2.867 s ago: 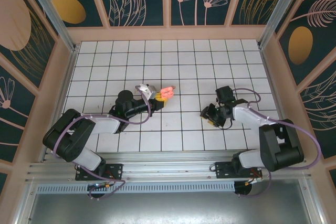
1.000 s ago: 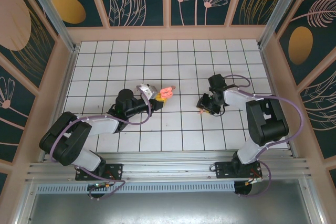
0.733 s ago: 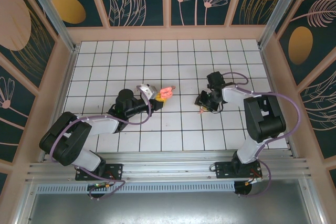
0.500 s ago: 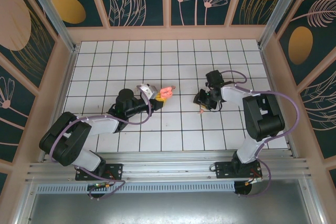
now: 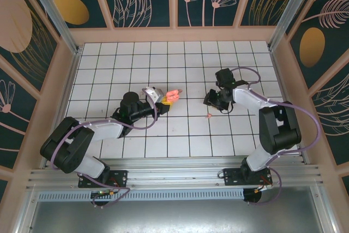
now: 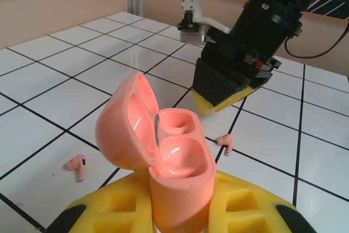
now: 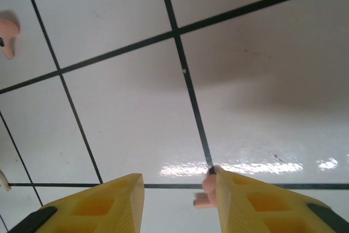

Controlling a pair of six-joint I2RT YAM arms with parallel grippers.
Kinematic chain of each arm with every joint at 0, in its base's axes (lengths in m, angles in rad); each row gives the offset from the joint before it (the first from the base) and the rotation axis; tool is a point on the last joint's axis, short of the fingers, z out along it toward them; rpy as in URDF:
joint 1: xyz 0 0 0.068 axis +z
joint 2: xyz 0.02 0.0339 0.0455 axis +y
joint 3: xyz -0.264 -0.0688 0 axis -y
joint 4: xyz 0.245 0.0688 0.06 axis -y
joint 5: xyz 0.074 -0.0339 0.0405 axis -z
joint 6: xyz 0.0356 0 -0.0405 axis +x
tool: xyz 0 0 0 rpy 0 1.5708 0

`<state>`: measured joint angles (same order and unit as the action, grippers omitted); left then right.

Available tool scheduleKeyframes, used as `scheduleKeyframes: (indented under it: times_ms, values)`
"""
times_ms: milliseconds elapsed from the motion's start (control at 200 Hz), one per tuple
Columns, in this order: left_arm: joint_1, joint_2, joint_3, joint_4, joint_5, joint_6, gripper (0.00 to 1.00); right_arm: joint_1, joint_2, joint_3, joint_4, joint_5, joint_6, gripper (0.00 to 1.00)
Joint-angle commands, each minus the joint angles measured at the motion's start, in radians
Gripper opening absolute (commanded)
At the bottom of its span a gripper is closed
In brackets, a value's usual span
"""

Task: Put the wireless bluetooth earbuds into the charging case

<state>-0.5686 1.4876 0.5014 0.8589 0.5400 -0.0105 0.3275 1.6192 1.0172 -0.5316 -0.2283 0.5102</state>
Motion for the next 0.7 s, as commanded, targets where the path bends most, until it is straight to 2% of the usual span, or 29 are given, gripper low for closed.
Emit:
scheduleKeyframes:
  times_ms: [0, 490, 696]
  values:
    - [-0.001, -0.025, 0.021, 0.006, 0.002, 0.019, 0.13, 0.008, -0.019, 0.004, -0.089, 0.048, -0.007, 0.40]
    - [-0.002, -0.027, 0.012, 0.016, 0.002, 0.008, 0.13, 0.080, 0.131, 0.089, -0.157, 0.107, -0.016, 0.38]
    - [-0.002, -0.039, 0.011, 0.000, -0.007, 0.020, 0.13, 0.088, 0.148, 0.083, -0.163, 0.125, -0.001, 0.36]
